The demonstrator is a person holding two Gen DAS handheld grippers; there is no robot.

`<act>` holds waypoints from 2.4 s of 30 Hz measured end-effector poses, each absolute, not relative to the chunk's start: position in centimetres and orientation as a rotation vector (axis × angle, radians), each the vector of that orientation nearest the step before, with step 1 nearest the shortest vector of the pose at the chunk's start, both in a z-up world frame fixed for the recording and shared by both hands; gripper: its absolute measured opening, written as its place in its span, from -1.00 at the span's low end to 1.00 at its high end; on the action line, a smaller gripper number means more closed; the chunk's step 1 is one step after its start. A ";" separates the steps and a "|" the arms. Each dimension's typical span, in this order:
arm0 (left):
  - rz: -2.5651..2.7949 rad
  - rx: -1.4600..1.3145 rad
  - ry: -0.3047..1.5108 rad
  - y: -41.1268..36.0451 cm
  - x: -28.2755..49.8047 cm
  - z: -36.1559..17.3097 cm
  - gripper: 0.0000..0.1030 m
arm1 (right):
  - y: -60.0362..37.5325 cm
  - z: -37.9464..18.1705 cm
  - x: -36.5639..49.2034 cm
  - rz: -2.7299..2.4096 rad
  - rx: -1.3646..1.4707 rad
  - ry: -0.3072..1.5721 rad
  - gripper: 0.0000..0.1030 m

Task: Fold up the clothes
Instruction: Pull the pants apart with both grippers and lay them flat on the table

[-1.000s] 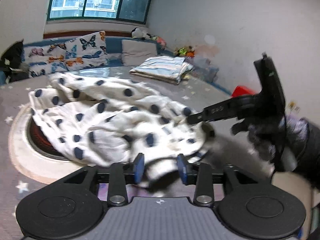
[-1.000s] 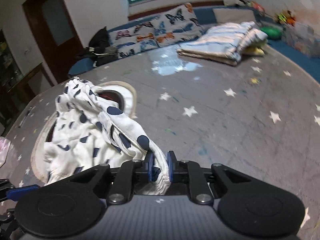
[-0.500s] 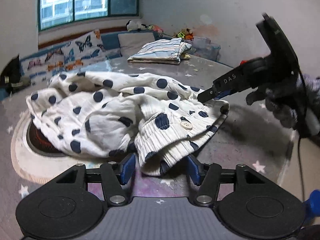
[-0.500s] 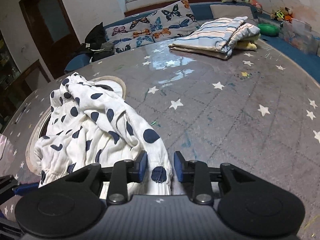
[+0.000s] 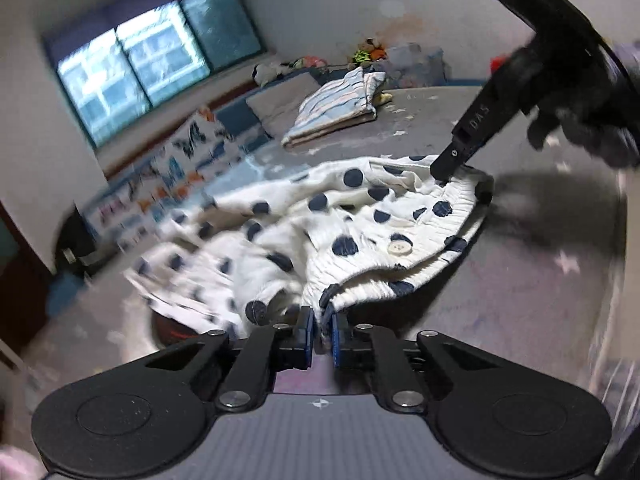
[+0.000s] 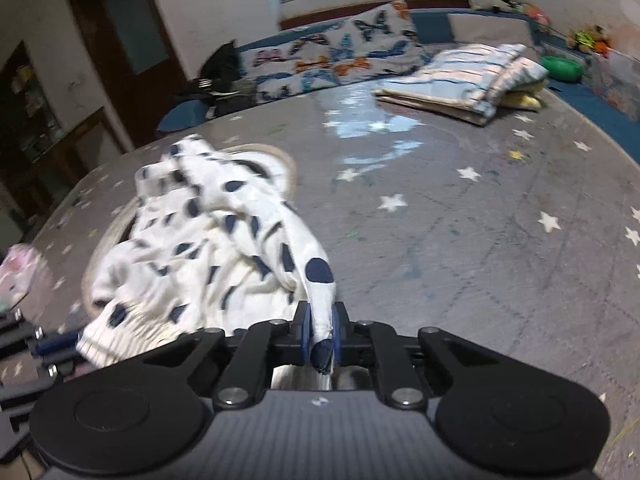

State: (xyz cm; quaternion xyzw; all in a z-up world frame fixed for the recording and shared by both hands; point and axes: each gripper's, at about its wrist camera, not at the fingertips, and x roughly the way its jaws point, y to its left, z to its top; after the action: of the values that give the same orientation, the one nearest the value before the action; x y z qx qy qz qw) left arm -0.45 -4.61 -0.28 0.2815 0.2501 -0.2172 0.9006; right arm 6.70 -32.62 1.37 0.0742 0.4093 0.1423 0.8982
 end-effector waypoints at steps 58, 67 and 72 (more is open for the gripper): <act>-0.321 0.141 0.820 4.3 7.7 0.1 -0.24 | -30.3 2.1 11.7 0.300 0.028 0.840 -0.56; -0.225 0.139 0.823 4.2 11.4 0.7 0.13 | -28.2 2.1 18.2 0.320 0.001 0.827 -0.38; -0.162 0.147 0.834 4.4 13.0 0.4 0.36 | -27.4 1.6 20.8 0.314 -0.006 0.837 -0.33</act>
State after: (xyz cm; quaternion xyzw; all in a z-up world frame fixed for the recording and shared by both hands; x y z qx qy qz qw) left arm 12.99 4.40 0.39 0.0713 0.4043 -0.0784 0.9085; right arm 20.81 -27.40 1.64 -0.0028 0.4045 0.1519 0.9018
